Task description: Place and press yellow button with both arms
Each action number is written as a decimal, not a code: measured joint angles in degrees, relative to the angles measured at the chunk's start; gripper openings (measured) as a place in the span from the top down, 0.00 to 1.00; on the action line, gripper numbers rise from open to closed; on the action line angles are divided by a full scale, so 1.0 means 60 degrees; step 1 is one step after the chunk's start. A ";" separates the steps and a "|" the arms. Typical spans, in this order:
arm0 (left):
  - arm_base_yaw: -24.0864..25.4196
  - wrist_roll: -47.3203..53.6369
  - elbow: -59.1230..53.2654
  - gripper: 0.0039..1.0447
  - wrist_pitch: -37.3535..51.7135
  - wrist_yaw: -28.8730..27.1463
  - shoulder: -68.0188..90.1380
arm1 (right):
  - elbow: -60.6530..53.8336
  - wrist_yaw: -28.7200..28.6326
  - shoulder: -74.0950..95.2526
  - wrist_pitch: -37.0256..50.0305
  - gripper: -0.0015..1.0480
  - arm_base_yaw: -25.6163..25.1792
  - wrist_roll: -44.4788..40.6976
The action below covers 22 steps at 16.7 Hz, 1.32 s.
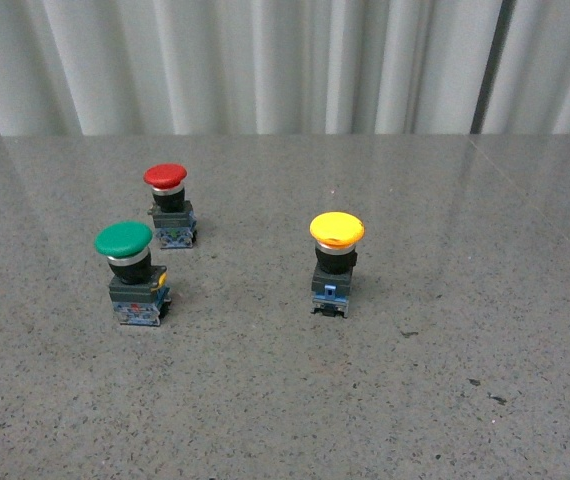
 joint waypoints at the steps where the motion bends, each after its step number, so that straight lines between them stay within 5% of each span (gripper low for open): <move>1: 0.0000 0.0000 0.0000 0.06 0.0000 0.0000 0.0000 | -0.0288 -0.0248 -0.0339 0.0000 0.98 -0.0280 -0.0011; 9: 0.0000 0.0000 0.0000 0.06 0.0000 0.0004 0.0000 | -0.1617 -0.1628 -0.2244 -0.0546 0.98 -0.1643 -0.0076; 11: 0.0000 -0.0004 0.0000 0.06 0.0000 -0.0007 0.0000 | -0.1898 -0.2521 -0.2820 -0.0882 0.98 -0.2699 -0.0098; 22: 0.0000 0.0000 0.0000 0.06 0.0000 0.0004 0.0000 | -0.2437 -0.2634 -0.4823 -0.2167 0.98 -0.2623 -0.0102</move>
